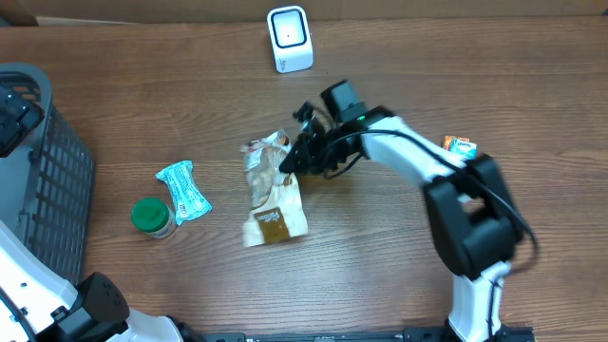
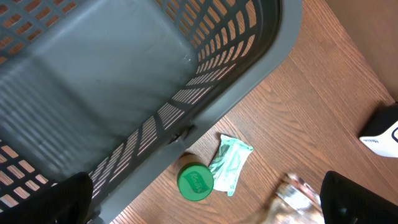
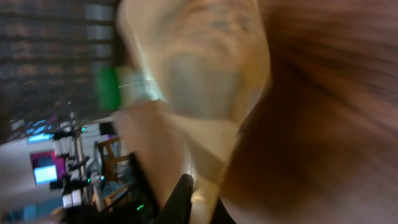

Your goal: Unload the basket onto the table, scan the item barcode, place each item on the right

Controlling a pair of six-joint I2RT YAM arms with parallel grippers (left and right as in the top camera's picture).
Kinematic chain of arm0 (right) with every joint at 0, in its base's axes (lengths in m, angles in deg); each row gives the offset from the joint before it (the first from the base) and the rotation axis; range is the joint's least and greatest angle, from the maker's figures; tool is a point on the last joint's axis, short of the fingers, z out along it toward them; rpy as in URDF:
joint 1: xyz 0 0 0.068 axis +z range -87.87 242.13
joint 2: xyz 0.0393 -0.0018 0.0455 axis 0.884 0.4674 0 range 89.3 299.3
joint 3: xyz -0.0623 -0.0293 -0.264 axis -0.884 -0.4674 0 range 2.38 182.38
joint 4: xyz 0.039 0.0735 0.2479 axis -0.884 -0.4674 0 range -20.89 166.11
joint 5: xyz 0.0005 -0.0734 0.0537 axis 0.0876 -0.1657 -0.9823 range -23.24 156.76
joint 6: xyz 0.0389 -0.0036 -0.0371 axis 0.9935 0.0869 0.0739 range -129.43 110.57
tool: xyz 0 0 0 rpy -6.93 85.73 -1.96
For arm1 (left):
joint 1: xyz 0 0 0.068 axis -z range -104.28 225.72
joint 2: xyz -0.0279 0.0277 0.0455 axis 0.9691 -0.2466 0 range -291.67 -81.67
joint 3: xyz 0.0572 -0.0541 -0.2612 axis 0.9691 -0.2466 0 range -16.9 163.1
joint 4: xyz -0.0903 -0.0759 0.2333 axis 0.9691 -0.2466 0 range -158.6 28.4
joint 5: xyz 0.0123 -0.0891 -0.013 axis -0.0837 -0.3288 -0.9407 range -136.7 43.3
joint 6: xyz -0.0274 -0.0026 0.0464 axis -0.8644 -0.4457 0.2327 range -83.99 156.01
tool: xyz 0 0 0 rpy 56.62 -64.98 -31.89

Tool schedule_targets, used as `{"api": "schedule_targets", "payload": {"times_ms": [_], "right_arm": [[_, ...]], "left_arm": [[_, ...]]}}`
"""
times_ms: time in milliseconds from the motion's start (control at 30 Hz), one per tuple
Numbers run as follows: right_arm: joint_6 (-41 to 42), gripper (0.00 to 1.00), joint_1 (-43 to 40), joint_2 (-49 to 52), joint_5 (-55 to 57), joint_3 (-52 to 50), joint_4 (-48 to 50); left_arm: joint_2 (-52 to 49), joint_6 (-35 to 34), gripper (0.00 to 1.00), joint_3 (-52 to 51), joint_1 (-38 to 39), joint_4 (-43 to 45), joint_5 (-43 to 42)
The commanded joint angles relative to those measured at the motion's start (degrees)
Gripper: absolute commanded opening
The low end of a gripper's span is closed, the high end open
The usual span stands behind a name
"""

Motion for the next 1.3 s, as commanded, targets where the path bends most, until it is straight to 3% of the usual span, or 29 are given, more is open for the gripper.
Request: {"api": "schedule_targets", "payload": {"times_ms": [0,200,467,833,933,967,1033,1067,1267], "right_arm": [[-6.4,0.04,-2.08,-7.74,-8.79,0.22,-2.36],[-8.15,0.04,-3.41,-8.2,-10.8,0.15,-6.8],[-3.82,0.04,-1.07,-8.2,13.46,0.15,-12.79],[4.37,0.04,5.18,-8.11,33.27,0.2,-15.54],[6.73,0.04,8.74,-6.93,34.91,0.17,-14.38],[7.52,0.09,9.73,-6.23,34.88,0.17,-13.75],[9.18,0.3,11.98,-3.96,34.73,0.17,-11.61],[9.79,0.32,12.83,-2.62,33.94,0.17,-10.45],[10.75,0.24,13.68,2.58,27.71,0.17,-5.79]], "left_arm": [[0.13,0.87,1.0,0.02,0.39,-0.09,-0.37],[0.13,0.87,1.0,0.02,0.39,-0.09,-0.37],[0.13,0.87,1.0,0.02,0.39,-0.09,-0.37],[0.13,0.87,1.0,0.02,0.39,-0.09,-0.37],[0.13,0.87,1.0,0.02,0.39,-0.09,-0.37],[0.13,0.87,1.0,0.02,0.39,-0.09,-0.37],[0.13,0.87,1.0,0.02,0.39,-0.09,-0.37],[0.13,0.87,1.0,0.02,0.39,-0.09,-0.37],[0.13,0.87,1.0,0.02,0.39,-0.09,-0.37]]}}
